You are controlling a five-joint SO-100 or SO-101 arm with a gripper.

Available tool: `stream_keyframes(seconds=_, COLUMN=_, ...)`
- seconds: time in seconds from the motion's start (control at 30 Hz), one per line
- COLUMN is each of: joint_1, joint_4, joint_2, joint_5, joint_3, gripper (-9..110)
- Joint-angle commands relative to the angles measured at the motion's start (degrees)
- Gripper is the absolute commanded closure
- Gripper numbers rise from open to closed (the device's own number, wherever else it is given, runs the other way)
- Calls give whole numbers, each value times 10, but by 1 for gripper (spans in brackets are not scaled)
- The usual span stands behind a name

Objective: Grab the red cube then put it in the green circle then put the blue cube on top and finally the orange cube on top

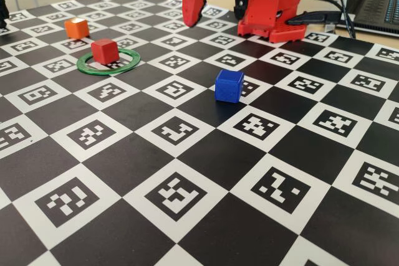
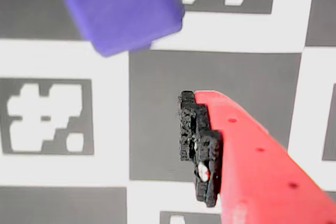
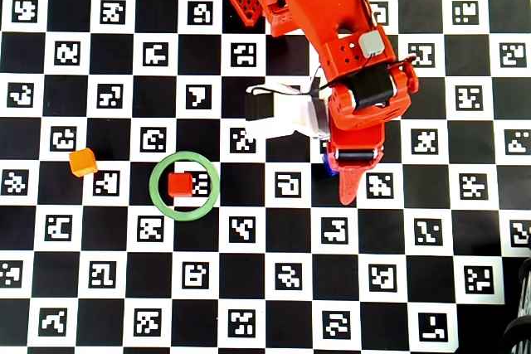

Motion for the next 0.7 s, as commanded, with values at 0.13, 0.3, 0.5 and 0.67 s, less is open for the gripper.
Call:
stream_keyframes(seconds=0.13, joint_1=-34, joint_4=-85, joint_2=-1, joint_5=5, joint_3=69, gripper=54)
stream_keyframes(seconds=0.3, joint_1=-54, joint_4=-138, joint_2=-21, joint_5=-4, joint_3=115, gripper=54)
stream_keyframes(seconds=0.5, joint_1=-48, joint_4=-178, joint_2=-41, joint_5=-13, joint_3=134, gripper=54)
stream_keyframes(seconds=0.67, joint_1=-34, joint_4=-198, joint_2=-69, joint_5=-27, joint_3=132, gripper=54)
